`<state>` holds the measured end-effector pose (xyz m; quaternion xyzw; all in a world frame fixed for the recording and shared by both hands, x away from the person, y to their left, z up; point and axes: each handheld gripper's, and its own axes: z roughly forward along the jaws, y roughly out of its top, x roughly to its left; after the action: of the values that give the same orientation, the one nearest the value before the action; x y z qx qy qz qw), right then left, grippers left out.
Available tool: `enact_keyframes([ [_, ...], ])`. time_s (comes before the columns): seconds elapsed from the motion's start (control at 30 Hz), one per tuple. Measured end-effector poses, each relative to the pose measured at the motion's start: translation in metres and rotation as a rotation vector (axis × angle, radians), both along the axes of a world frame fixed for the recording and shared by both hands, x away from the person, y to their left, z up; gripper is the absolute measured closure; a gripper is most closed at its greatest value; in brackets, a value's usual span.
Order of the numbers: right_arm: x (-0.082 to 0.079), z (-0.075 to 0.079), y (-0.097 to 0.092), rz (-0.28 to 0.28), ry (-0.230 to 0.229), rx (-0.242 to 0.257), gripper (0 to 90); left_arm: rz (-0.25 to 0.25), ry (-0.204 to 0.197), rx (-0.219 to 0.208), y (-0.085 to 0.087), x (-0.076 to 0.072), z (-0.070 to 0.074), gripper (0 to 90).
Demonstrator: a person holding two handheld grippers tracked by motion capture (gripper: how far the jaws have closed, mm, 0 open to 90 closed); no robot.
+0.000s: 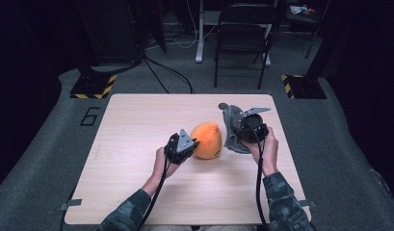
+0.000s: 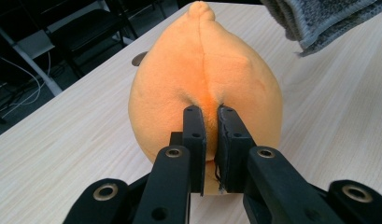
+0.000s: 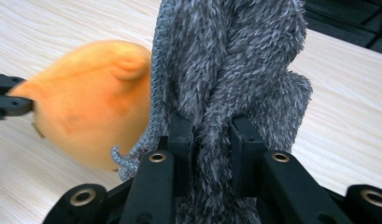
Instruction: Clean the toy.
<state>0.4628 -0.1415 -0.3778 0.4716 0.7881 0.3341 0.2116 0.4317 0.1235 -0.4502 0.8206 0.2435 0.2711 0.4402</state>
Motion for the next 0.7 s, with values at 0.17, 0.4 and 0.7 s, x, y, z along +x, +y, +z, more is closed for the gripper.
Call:
enact_keyframes([
  [0.17, 0.001, -0.005, -0.014, -0.027, 0.017, -0.007, 73.1, 0.001, 0.006, 0.001, 0.003, 0.001, 0.0, 83.1],
  [0.4, 0.008, -0.029, -0.04, -0.092, 0.087, -0.02, 72.1, 0.012, 0.017, -0.007, 0.006, 0.002, -0.001, 83.1],
  [0.7, 0.024, -0.076, -0.07, -0.164, 0.245, 0.002, 65.5, 0.017, 0.024, -0.01, 0.007, 0.004, -0.002, 83.0],
])
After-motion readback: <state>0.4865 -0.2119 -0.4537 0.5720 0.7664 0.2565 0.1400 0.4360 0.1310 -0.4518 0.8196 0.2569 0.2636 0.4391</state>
